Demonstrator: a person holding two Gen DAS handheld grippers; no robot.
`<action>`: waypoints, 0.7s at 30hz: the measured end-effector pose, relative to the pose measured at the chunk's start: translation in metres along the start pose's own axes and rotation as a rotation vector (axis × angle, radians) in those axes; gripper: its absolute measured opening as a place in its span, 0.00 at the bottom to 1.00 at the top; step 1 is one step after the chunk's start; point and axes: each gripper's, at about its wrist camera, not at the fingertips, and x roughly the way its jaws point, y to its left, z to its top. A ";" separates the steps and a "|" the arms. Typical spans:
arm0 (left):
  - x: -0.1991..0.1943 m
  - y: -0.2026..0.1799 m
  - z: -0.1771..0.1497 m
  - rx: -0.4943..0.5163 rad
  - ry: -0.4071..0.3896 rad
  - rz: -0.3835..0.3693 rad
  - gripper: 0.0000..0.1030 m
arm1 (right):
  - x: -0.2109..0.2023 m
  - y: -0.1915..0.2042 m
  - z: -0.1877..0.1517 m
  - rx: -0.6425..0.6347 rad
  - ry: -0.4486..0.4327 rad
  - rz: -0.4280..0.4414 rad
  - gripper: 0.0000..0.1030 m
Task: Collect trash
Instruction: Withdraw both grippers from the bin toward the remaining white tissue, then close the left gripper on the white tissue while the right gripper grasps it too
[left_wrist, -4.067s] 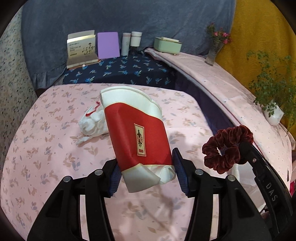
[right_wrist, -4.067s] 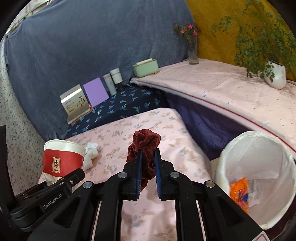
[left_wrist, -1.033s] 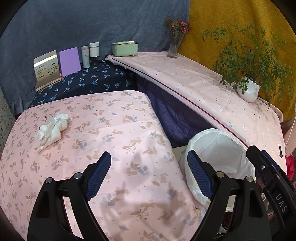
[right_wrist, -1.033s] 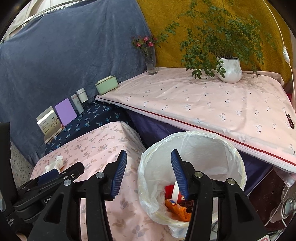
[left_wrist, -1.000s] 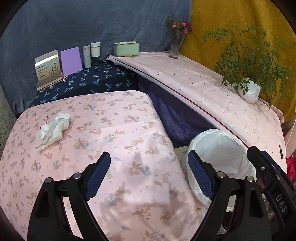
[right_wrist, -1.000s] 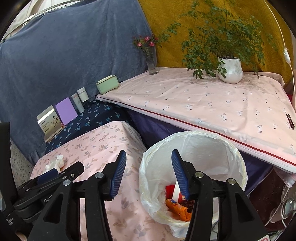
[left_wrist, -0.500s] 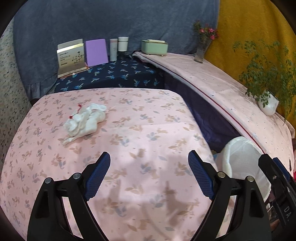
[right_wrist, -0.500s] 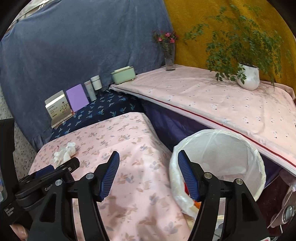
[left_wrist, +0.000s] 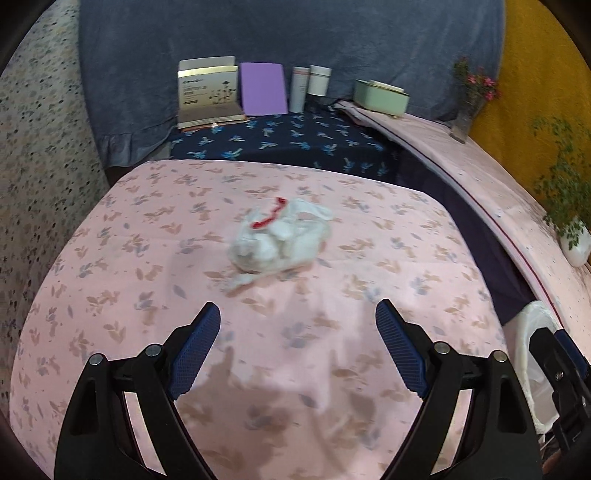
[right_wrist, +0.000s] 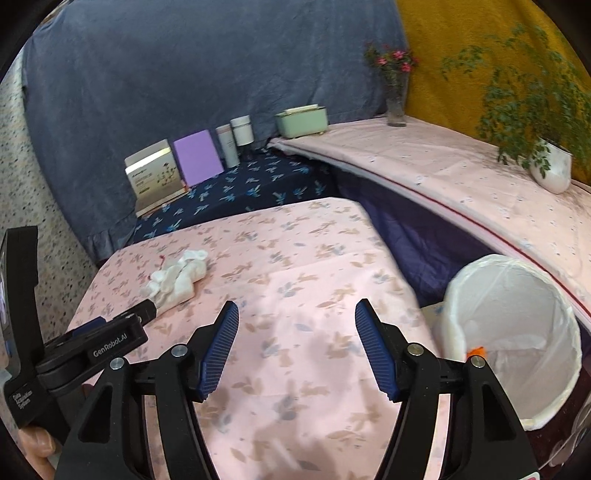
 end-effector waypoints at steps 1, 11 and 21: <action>0.002 0.007 0.002 -0.006 0.000 0.007 0.80 | 0.005 0.006 -0.001 -0.008 0.008 0.007 0.61; 0.031 0.052 0.024 -0.057 0.019 0.023 0.80 | 0.060 0.061 -0.005 -0.063 0.089 0.072 0.61; 0.085 0.043 0.048 -0.031 0.083 -0.070 0.72 | 0.112 0.079 0.001 -0.065 0.142 0.104 0.60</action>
